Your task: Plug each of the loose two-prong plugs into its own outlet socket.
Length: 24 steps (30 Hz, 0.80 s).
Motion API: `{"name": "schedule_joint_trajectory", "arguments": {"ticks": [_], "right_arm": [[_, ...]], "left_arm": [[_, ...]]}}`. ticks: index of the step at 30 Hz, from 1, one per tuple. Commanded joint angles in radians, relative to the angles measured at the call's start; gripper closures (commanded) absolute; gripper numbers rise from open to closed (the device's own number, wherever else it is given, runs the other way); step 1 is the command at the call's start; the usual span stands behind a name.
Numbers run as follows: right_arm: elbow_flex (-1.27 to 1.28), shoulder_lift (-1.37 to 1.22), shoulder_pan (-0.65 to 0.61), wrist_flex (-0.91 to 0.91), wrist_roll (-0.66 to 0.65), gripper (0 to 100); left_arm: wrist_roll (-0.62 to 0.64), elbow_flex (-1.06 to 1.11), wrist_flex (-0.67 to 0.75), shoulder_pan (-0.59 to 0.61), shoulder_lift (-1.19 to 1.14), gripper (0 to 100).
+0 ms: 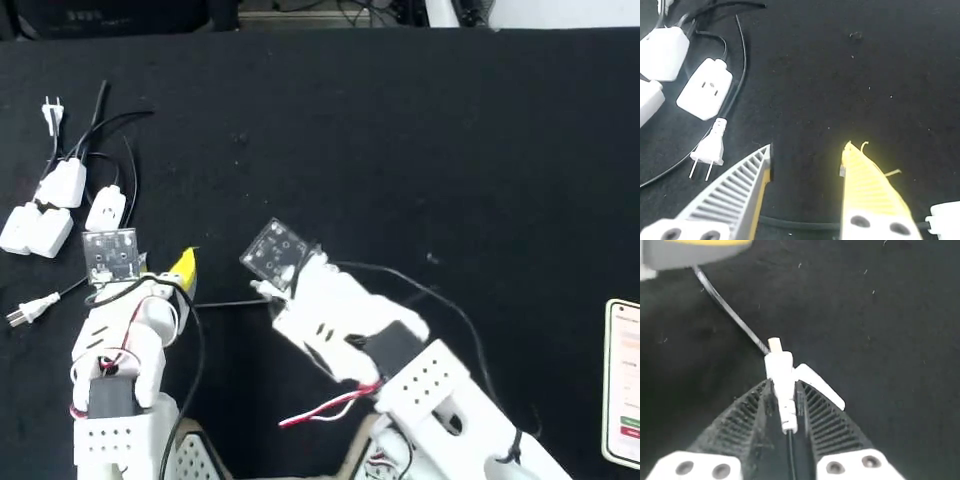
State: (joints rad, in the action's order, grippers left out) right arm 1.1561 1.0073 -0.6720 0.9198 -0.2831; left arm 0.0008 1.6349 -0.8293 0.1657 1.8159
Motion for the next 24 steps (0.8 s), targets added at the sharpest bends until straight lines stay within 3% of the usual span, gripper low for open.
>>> {"name": "schedule_joint_trajectory", "arguments": {"ticks": [1,6,16,24], "right_arm": [[-0.113,0.024,0.025,0.143,-0.055,98.8],[-0.182,-0.11,0.078,0.218,-0.101,98.8],[-0.308,-0.415,0.112,0.311,-0.112,98.8],[-0.315,-0.538,0.141,0.301,-0.112,98.8]], "left_arm": [[0.012,-0.058,-0.006,0.016,-0.014,77],[0.008,-0.134,0.002,0.016,-0.187,77],[0.006,-0.346,0.135,0.016,-0.821,77],[0.006,-0.507,0.13,0.016,-1.178,77]]}}
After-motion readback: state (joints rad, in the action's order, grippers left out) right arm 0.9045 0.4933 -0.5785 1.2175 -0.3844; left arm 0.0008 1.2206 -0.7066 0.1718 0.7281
